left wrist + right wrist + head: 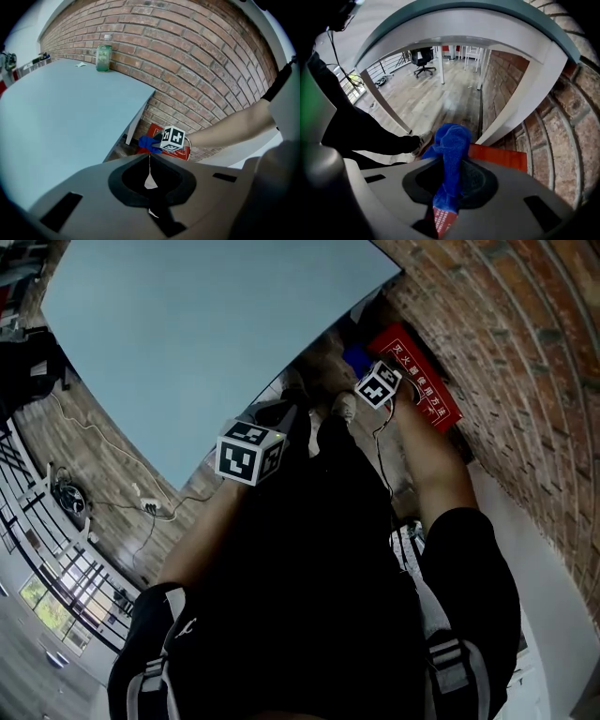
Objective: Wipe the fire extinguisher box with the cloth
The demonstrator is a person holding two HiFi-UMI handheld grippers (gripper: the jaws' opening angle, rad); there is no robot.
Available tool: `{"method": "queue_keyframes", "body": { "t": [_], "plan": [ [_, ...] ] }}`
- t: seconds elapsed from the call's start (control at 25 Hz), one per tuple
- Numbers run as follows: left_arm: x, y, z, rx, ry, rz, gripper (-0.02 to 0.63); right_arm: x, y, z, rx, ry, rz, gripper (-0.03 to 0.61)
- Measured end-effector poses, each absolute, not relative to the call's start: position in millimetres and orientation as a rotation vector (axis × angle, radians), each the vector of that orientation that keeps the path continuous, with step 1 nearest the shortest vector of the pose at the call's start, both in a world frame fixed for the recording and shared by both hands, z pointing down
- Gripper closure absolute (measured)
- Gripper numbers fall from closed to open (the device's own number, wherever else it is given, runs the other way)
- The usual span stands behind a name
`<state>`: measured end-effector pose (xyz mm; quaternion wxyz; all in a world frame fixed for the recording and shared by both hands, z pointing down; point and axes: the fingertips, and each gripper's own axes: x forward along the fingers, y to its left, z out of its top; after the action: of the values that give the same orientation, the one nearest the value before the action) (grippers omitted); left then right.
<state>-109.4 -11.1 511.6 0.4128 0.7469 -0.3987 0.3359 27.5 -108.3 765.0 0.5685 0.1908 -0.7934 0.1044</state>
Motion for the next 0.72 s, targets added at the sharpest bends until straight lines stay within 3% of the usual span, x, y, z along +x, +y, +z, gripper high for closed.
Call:
{"method": "queue_keyframes", "body": {
  "t": [0.36,0.72],
  "plan": [
    [-90.9,-27.9,509.1,1.901,-0.983,0.862,0.603,46.6,-76.6,768.6,0.404,-1.913,0.38,0.495],
    [-90.6,-17.8,512.9,1.886,-0.977,0.883,0.603,104.4,-123.7,767.1,0.557,-1.862,0.447,0.495]
  ]
}}
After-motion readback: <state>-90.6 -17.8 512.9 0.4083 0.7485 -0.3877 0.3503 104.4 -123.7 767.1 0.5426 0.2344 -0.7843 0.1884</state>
